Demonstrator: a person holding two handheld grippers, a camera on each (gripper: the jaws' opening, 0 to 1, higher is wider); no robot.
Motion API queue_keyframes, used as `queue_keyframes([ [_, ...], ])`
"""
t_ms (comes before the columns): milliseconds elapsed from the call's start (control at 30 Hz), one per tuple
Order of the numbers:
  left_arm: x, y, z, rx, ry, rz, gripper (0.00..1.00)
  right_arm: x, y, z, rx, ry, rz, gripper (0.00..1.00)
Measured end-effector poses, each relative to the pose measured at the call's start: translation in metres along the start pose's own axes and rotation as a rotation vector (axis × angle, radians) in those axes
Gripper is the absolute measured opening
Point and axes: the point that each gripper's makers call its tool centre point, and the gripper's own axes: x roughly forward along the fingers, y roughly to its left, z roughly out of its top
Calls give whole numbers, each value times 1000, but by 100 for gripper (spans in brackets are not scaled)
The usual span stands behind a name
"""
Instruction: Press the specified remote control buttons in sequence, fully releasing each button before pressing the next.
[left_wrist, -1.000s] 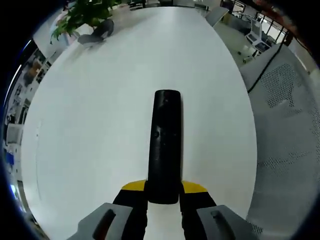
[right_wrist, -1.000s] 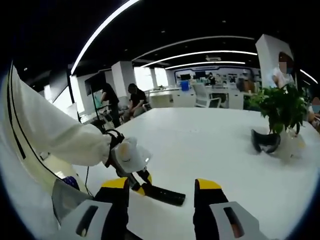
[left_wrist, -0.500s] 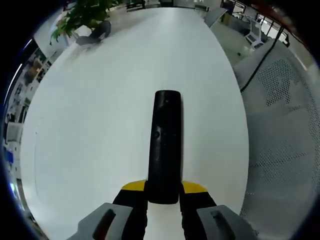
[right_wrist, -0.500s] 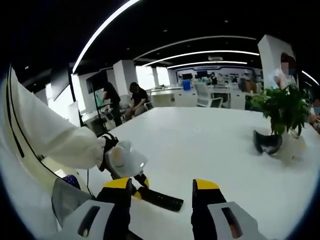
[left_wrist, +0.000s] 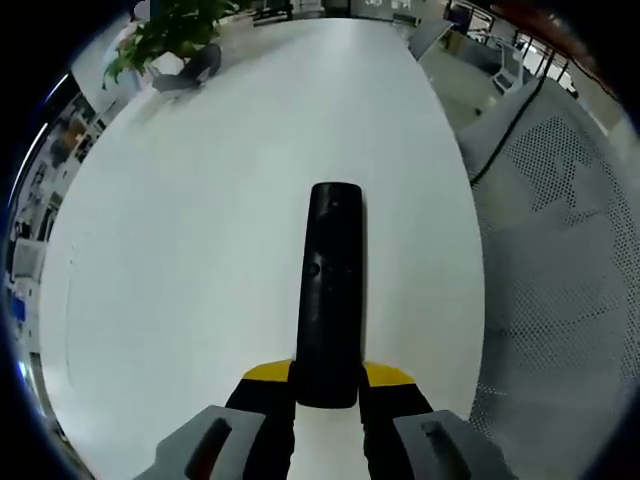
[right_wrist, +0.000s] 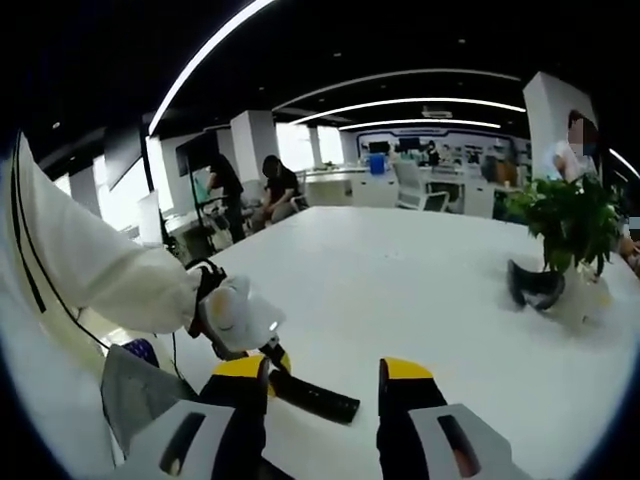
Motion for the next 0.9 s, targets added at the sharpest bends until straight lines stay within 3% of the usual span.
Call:
queue_keyframes([
  [900, -1, -28, -2, -19, -20, 10, 24, 17, 12, -8, 12, 44, 60, 32],
])
